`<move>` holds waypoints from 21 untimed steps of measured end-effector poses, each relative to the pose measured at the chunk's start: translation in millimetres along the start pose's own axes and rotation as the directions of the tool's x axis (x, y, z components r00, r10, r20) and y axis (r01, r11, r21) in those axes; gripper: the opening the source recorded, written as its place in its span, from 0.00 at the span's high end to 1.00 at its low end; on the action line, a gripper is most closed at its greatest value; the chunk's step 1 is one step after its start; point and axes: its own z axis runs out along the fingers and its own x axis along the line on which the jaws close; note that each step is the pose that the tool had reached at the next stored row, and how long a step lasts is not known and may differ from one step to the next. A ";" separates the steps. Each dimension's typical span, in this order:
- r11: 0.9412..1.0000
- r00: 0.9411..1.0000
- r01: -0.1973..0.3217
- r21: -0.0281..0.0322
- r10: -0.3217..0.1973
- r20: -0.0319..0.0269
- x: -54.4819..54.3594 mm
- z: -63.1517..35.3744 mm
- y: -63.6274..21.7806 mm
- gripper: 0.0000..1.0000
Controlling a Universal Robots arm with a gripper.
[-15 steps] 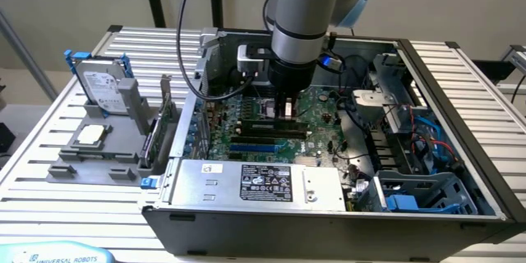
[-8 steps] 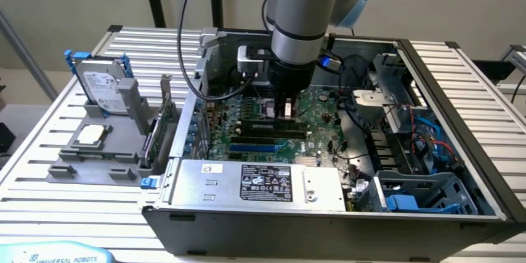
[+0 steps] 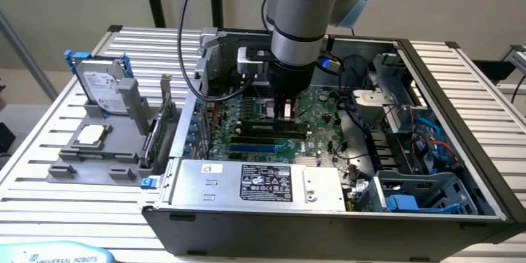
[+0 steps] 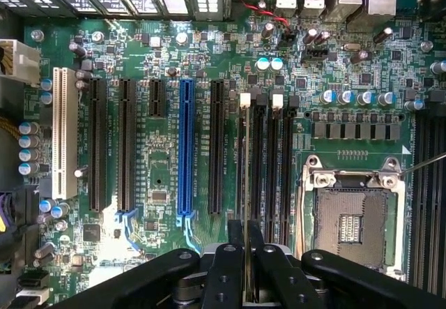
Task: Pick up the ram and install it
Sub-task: 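Insert the ram into the slot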
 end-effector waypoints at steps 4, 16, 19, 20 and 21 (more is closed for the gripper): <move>1.000 1.000 -0.002 0.000 0.002 0.000 -0.1 0.5 0.1 0.87; 1.000 1.000 -0.010 0.002 0.010 0.000 -0.2 2.0 1.2 0.87; 1.000 1.000 -0.010 0.002 0.010 -0.002 -0.3 2.2 1.2 0.87; 1.000 1.000 -0.010 0.002 0.010 -0.003 -0.3 2.2 1.2 0.87; 1.000 1.000 -0.010 0.003 0.010 -0.004 -0.3 2.3 1.2 0.87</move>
